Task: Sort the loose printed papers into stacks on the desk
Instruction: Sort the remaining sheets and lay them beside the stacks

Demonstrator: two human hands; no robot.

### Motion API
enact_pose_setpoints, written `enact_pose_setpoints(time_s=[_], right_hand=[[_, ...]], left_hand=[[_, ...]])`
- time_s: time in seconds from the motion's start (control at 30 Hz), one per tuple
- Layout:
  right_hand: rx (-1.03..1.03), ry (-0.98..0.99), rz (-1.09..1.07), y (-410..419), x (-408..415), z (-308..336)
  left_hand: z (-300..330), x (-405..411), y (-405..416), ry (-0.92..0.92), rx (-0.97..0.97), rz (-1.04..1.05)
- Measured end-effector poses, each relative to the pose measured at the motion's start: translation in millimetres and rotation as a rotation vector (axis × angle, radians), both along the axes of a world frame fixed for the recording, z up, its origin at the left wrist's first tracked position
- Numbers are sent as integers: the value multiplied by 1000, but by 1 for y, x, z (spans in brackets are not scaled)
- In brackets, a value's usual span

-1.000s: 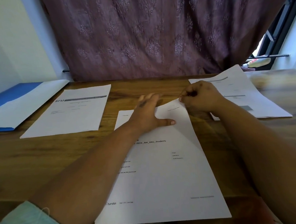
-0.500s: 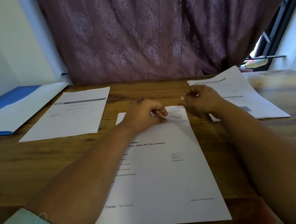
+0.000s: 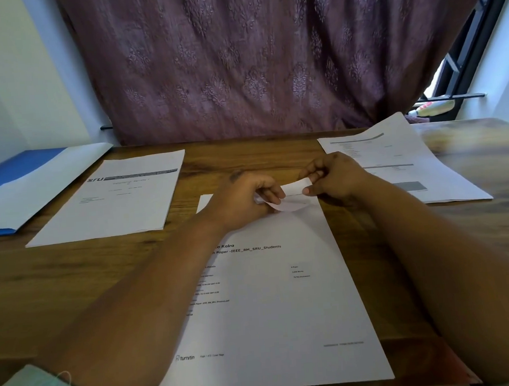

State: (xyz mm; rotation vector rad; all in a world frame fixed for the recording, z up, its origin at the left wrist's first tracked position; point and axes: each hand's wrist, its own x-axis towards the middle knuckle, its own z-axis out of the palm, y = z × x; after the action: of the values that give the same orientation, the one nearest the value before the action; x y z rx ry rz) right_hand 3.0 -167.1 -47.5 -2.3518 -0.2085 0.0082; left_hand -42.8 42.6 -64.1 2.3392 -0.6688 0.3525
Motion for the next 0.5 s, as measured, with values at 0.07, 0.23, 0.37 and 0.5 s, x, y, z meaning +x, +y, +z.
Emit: enact_pose_setpoints(time_s=[0.07, 0.23, 0.37, 0.5], right_hand=[[53, -14, -18, -1, -1, 1], [90, -64, -58, -2, 0, 4], [170, -18, -66, -6, -3, 10], [97, -79, -36, -6, -5, 13]], left_hand=[[0, 0, 0, 22, -27, 17], [1, -1, -1, 37, -31, 51], [1, -2, -2, 30, -34, 94], [2, -2, -2, 3, 56, 160]])
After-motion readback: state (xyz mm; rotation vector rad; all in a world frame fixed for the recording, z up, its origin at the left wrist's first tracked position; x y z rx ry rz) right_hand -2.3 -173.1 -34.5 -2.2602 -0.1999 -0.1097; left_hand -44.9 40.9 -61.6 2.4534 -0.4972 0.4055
